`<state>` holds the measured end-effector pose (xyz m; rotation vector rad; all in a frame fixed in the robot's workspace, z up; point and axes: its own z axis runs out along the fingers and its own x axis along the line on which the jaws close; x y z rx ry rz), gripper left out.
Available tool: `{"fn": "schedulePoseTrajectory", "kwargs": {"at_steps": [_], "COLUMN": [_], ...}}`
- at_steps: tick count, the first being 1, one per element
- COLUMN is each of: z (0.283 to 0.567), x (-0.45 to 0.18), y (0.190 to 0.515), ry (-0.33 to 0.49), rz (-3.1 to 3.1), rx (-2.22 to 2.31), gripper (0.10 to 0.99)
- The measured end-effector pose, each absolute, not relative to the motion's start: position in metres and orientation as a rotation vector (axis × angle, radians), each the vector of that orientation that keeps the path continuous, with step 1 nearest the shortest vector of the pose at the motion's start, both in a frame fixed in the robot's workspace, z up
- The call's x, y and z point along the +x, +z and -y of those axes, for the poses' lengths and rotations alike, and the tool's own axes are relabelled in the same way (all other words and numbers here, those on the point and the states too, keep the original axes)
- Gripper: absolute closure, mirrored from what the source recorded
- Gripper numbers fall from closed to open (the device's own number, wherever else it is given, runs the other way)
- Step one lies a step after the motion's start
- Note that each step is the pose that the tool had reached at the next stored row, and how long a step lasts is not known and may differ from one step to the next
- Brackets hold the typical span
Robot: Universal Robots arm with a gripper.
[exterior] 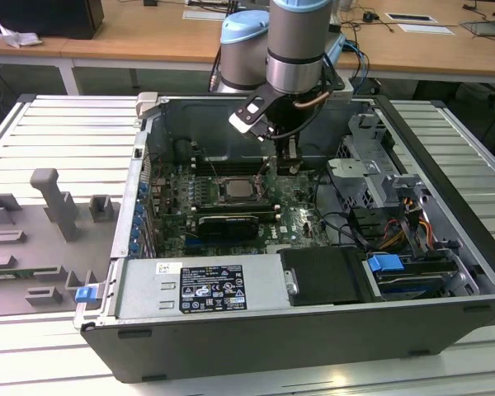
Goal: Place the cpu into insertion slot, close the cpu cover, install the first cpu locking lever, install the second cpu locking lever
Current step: 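Close the cpu cover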
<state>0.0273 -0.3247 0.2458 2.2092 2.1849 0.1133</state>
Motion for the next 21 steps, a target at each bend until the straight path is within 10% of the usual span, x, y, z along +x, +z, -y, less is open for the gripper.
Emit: {"fn": "schedulePoseTrajectory", "kwargs": {"at_steps": [21], "z": [0.3246], "x": [0.0219], "y": [0.2458], "ry": [0.113], "rz": [-2.185], "rx": [2.209], "gripper": [0.980]}}
